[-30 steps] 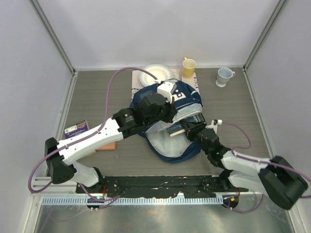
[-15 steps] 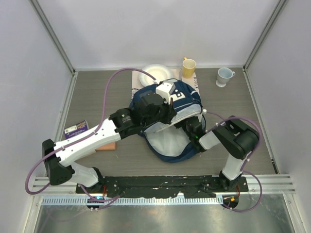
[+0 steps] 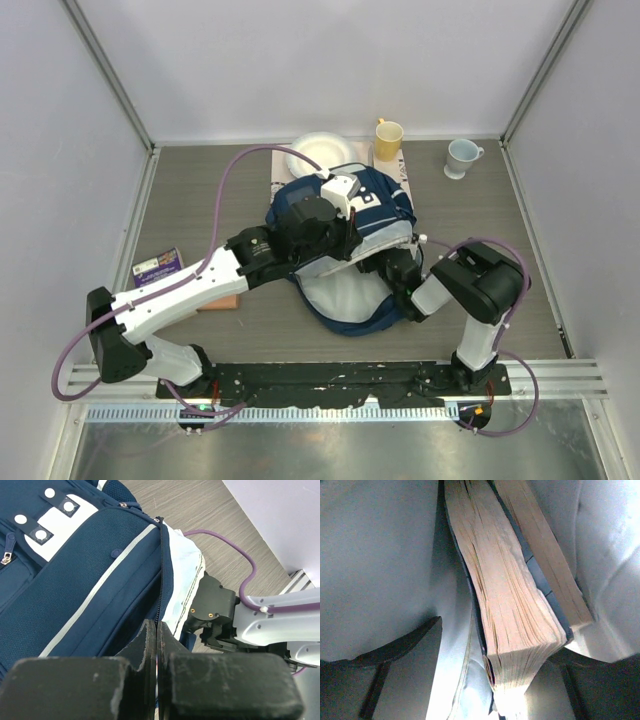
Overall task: Pack the student bag
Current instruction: Place the book in the student bag.
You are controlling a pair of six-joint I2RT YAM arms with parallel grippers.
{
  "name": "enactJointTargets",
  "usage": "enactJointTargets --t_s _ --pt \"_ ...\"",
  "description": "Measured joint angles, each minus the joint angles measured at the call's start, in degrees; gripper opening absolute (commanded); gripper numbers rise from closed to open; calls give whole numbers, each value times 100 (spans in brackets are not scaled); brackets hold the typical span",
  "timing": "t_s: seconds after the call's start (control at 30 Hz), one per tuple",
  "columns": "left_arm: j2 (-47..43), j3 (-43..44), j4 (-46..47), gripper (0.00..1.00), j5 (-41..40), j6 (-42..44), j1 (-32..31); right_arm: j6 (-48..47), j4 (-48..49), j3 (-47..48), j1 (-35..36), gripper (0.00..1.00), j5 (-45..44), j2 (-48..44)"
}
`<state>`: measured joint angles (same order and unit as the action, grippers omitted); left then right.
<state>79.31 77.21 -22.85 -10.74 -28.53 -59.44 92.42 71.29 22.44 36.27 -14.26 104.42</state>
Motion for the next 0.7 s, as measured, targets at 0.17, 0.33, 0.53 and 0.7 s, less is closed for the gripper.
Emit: enactJointTargets --t_s 0.17,0.33,0.53,0.7 --pt "0 -31 28 0 0 0 0 -61 -197 -372 7 66 85 -476" --pt "0 -103 74 0 -2 -22 0 -111 -601 -608 28 66 162 -898" --pt "0 -118 81 0 -11 -83 0 -155 -1493 -634 79 68 267 -1475" --pt "0 -120 96 0 -15 -98 0 -415 -2922 -562 105 63 291 -2358"
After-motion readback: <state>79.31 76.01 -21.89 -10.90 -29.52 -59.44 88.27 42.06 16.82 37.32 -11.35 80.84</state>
